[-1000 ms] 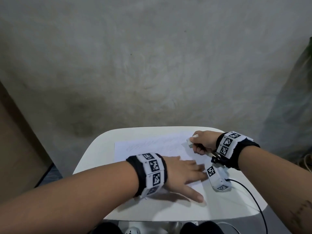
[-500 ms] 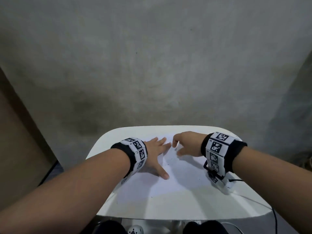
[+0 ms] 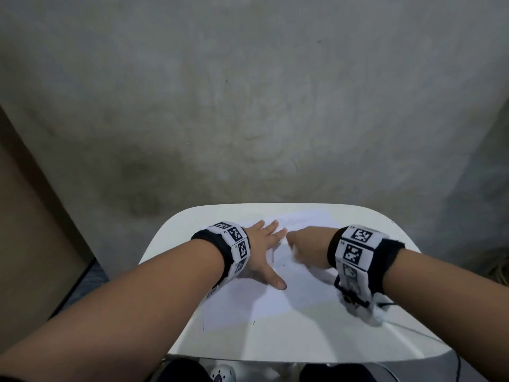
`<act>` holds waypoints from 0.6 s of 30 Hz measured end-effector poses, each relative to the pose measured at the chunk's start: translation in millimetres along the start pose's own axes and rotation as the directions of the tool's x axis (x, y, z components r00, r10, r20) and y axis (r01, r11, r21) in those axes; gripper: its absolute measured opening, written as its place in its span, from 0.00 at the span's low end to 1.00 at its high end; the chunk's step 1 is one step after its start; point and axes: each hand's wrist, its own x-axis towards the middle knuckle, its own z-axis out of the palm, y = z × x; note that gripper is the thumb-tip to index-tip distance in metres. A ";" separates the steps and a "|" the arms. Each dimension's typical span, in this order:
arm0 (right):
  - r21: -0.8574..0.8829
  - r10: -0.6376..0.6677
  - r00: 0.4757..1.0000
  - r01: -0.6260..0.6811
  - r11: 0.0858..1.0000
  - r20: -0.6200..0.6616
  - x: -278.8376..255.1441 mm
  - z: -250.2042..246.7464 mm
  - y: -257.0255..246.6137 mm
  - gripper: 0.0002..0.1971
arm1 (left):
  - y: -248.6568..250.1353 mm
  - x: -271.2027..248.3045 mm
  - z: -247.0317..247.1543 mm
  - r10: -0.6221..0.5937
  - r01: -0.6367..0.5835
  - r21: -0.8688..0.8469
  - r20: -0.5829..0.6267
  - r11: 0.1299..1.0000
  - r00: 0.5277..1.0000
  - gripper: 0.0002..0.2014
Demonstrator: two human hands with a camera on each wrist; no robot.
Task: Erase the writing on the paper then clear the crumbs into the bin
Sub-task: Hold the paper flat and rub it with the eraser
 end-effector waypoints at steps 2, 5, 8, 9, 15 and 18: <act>-0.038 0.055 0.998 -0.055 0.998 -0.018 2.0 -5.3 4.7 0.19 | -1.0 0.0 1.2 -0.004 0.004 0.008 0.000 1.000 1.000 0.62; -0.109 -0.037 0.994 0.049 0.993 0.104 -0.7 -0.5 -12.0 0.23 | 2.2 -1.3 0.7 -0.002 0.002 -0.001 -0.006 1.000 1.000 0.62; 0.027 -0.034 0.998 0.033 0.999 0.056 -2.9 -2.9 -6.5 0.10 | 1.4 -2.5 0.3 0.000 0.000 0.009 -0.007 1.000 1.000 0.62; 0.021 0.005 1.000 -0.005 1.000 0.022 -3.6 -5.3 -1.4 0.12 | 0.9 -2.9 0.1 -0.001 0.001 0.011 -0.003 1.000 1.000 0.62; -0.063 -0.081 0.995 0.085 0.994 0.061 -6.4 0.8 -15.6 0.20 | 3.6 -2.1 -2.3 -0.004 0.004 0.006 0.002 1.000 1.000 0.62; 0.006 0.041 0.999 -0.041 0.999 0.020 -2.3 -9.0 -2.8 0.19 | 2.6 -3.0 -1.5 -0.008 0.008 0.011 0.006 1.000 1.000 0.62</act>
